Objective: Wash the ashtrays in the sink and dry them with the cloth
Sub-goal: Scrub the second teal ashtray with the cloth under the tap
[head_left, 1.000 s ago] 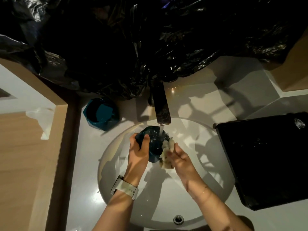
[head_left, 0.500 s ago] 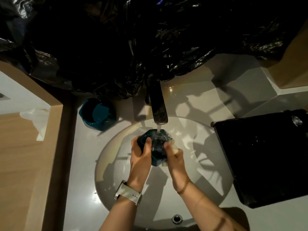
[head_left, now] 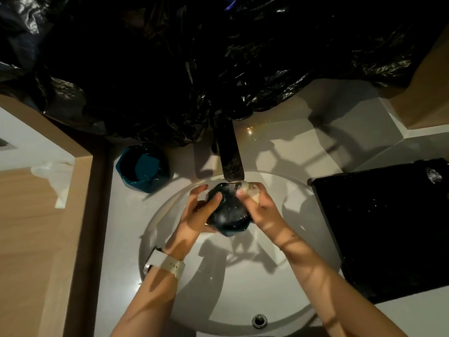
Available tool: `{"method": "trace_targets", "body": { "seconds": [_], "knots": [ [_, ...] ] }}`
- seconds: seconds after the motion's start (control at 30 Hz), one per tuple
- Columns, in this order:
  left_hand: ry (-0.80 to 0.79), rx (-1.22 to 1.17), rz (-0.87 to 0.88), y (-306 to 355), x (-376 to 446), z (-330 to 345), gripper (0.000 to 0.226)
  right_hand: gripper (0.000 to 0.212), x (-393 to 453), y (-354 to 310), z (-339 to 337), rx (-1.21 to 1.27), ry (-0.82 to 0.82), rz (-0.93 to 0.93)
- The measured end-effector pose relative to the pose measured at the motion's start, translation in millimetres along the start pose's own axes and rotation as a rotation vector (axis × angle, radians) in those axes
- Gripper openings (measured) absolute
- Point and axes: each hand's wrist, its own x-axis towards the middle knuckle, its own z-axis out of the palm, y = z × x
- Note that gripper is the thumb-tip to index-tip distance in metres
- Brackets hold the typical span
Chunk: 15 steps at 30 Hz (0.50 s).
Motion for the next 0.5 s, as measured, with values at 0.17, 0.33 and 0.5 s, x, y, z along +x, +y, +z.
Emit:
{"method": "trace_targets", "body": {
  "seconds": [0.17, 0.33, 0.5],
  "knots": [
    [0.080, 0.104, -0.018, -4.1, 23.1, 11.3, 0.022, 0.022, -5.0, 2.3, -0.7, -0.002, 0.010, 0.027],
    [0.302, 0.079, 0.032, -21.2, 27.5, 19.7, 0.027, 0.051, -35.8, 40.4, 39.1, -0.151, 0.078, 0.016],
    [0.320, 0.014, 0.131, -24.4, 0.9, 30.8, 0.035, 0.050, -15.5, 21.9, 42.3, 0.200, 0.250, 0.023]
  ]
}}
